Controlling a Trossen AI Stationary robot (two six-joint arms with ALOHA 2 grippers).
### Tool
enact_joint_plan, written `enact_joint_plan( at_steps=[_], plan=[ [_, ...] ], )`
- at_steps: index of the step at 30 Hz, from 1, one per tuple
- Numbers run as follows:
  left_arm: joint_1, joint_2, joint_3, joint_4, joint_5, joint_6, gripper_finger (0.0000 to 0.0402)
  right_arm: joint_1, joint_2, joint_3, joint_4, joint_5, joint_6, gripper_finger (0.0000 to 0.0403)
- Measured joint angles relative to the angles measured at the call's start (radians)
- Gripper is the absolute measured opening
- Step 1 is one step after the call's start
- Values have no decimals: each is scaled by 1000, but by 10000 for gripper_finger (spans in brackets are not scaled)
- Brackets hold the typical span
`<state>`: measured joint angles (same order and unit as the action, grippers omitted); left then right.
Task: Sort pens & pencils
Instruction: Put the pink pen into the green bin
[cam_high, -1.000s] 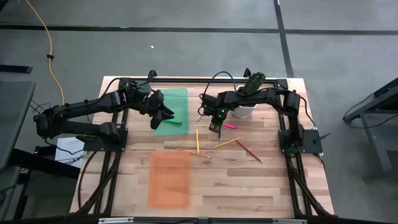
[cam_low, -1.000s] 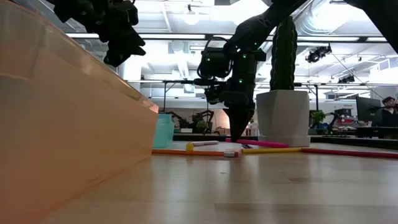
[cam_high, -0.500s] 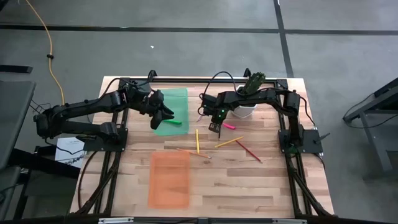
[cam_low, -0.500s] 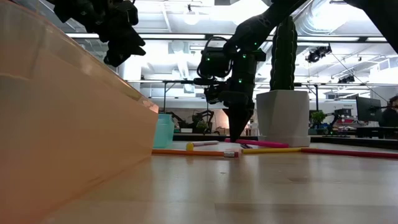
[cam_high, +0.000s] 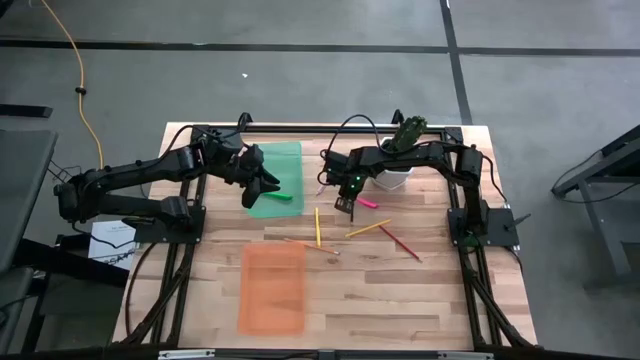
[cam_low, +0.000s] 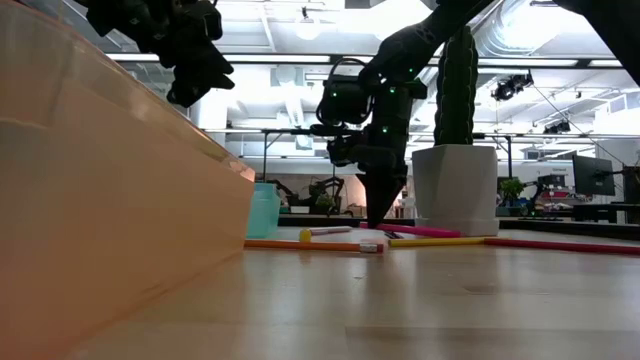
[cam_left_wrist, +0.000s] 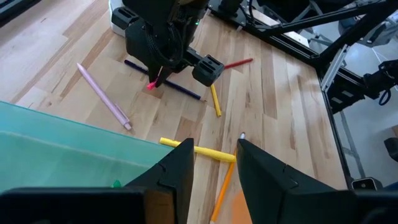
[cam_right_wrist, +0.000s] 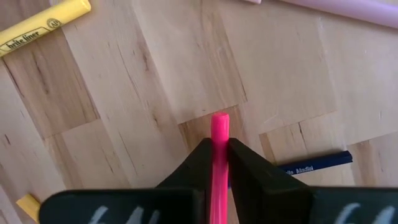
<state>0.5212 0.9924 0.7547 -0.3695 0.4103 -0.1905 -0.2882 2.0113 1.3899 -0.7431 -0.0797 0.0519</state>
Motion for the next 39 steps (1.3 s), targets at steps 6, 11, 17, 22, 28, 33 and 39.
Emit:
enact_joint_plan(
  at_steps=[6, 11, 17, 22, 28, 33, 39],
  plan=[
    [0, 0, 0, 1, 0, 6, 110, 0, 0, 3, -3, -12, 19, 28],
    [0, 0, 0, 9, 0, 19, 111, 0, 0, 41, -13, -19, 19, 28],
    [0, 0, 0, 10, 0, 27, 111, 0, 0, 118, -32, -20, 17, 28],
    [0, 0, 0, 21, 0, 31, 111, 0, 0, 196, -52, -20, 15, 28],
    [0, 0, 0, 36, -2, 64, 111, 0, 0, 287, -65, -19, 18, 28],
    [0, 0, 0, 37, -2, 87, 111, 0, 0, 363, -86, -30, 28, 28],
    [0, 0, 0, 90, -10, 114, 111, 0, 0, 462, -113, -39, 44, 28]
  ],
)
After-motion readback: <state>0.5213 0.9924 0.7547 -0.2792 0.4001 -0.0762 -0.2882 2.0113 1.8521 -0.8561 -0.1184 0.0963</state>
